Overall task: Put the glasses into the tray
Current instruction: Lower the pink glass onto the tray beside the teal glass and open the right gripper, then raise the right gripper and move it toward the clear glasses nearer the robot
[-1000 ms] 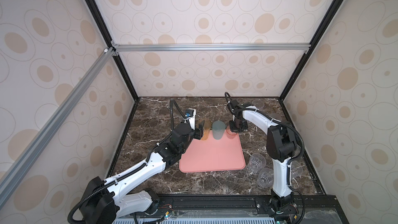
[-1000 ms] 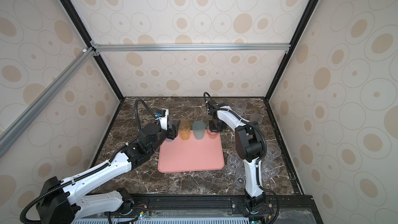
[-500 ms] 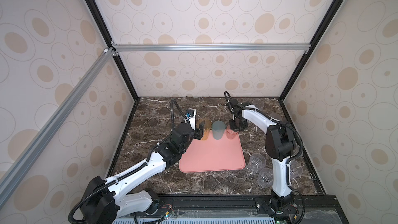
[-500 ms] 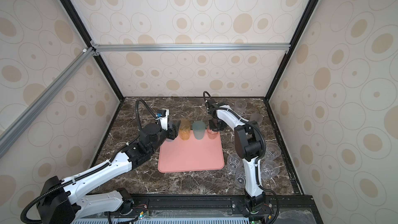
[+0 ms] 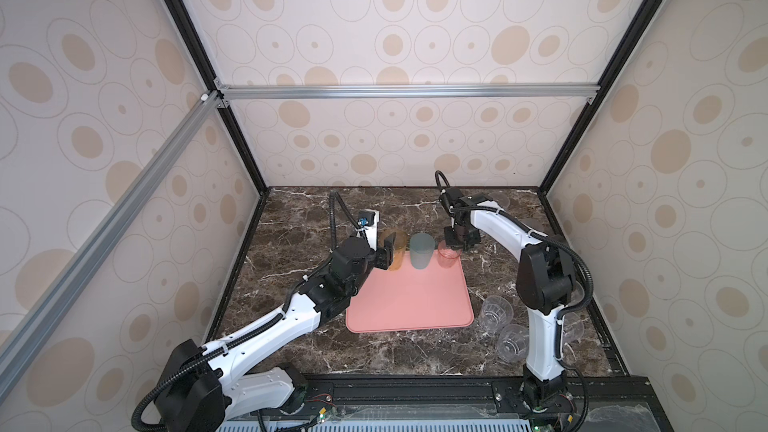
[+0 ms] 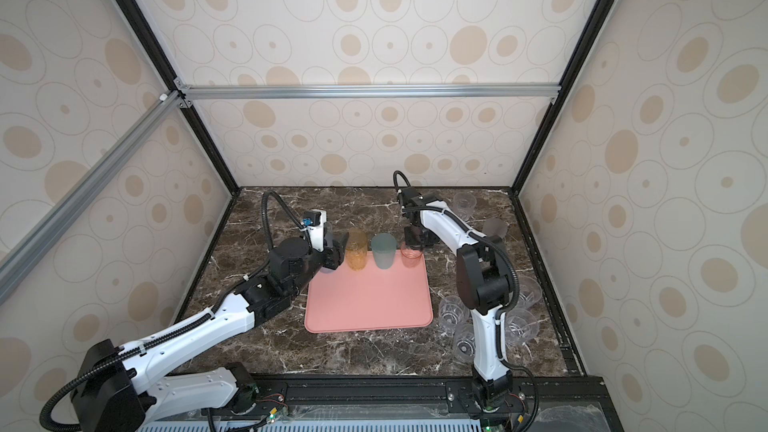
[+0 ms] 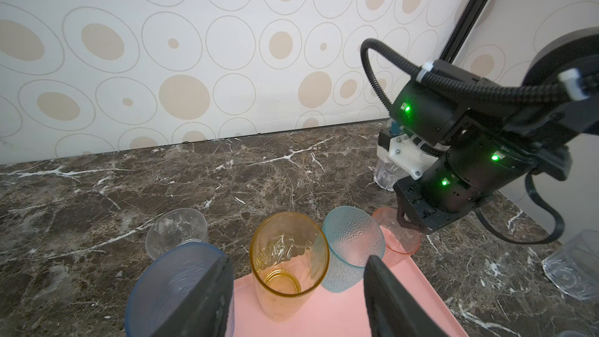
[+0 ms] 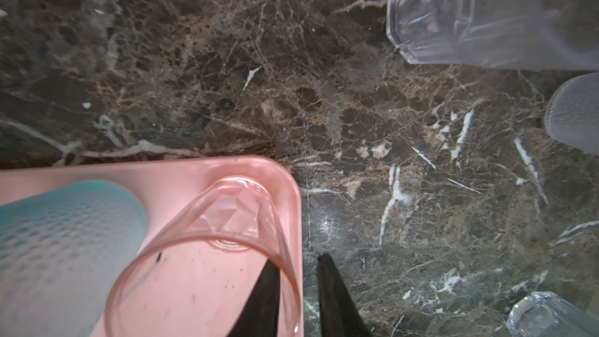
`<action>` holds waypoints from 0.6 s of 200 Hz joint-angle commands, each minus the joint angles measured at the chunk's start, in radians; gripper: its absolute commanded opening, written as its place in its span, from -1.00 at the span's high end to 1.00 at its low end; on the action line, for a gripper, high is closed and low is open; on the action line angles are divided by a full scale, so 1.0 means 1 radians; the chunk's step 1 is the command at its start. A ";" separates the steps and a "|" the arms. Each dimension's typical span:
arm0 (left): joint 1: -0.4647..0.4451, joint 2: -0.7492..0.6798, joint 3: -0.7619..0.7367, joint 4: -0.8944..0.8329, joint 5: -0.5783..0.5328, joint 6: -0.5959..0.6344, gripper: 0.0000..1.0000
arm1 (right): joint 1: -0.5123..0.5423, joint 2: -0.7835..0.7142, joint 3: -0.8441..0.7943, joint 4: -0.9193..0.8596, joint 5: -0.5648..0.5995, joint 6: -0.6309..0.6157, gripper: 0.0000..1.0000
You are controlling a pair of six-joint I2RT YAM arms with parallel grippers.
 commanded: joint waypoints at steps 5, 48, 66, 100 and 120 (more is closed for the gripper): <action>-0.005 0.013 0.026 -0.028 -0.047 -0.022 -0.27 | 0.002 -0.109 -0.003 -0.033 -0.017 0.023 0.51; -0.006 0.039 0.045 -0.061 -0.078 -0.036 -0.28 | 0.033 -0.249 -0.082 -0.004 -0.055 0.053 0.48; -0.013 0.057 0.051 -0.055 -0.061 -0.051 -0.28 | 0.053 -0.306 -0.133 0.023 -0.080 0.076 0.45; -0.050 0.095 0.060 -0.045 -0.053 -0.055 -0.28 | 0.103 -0.395 -0.240 0.075 -0.114 0.131 0.41; -0.072 0.115 0.057 -0.031 -0.041 -0.057 -0.29 | 0.133 -0.424 -0.292 0.090 -0.113 0.164 0.40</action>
